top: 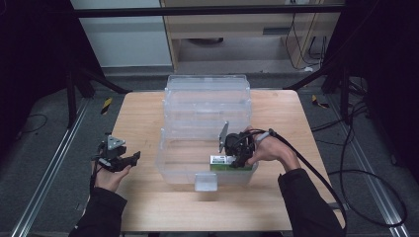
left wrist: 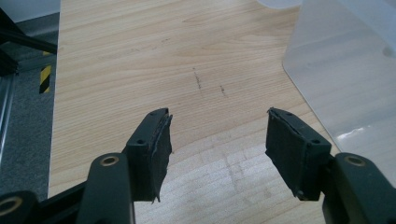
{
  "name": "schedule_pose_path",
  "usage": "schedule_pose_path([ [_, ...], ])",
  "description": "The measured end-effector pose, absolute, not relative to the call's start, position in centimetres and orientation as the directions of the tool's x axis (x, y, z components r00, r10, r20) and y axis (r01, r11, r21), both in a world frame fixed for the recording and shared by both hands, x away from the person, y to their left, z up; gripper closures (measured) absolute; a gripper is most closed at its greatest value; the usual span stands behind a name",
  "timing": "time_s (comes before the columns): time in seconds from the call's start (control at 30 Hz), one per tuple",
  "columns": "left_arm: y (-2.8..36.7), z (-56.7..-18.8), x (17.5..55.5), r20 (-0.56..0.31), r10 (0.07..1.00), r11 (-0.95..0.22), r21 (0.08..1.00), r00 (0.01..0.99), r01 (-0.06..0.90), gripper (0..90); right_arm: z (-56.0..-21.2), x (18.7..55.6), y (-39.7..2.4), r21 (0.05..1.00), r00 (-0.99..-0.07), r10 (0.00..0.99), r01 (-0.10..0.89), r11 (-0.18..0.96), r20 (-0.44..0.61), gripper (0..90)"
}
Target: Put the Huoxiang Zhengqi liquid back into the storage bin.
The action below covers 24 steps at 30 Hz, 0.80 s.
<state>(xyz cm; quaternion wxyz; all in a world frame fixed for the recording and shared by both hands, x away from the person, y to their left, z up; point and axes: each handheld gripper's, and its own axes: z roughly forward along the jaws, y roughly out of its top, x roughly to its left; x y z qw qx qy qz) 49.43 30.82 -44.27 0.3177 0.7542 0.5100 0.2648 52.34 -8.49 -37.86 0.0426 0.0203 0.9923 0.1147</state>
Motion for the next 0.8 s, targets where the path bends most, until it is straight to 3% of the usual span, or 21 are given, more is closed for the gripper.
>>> schedule_pose_path([
  [0.4,30.7,-44.4,49.5,0.078,0.936,-0.282,0.746,0.342,0.603,39.8,-38.3,52.3,-8.9,0.226,-0.994,0.082,0.065,0.972,-0.067,60.0],
  [0.8,30.6,-44.4,49.4,0.079,0.936,-0.285,0.745,0.344,0.604,39.7,-35.8,51.8,-10.8,0.347,-0.978,0.173,0.124,0.930,-0.115,51.4],
])
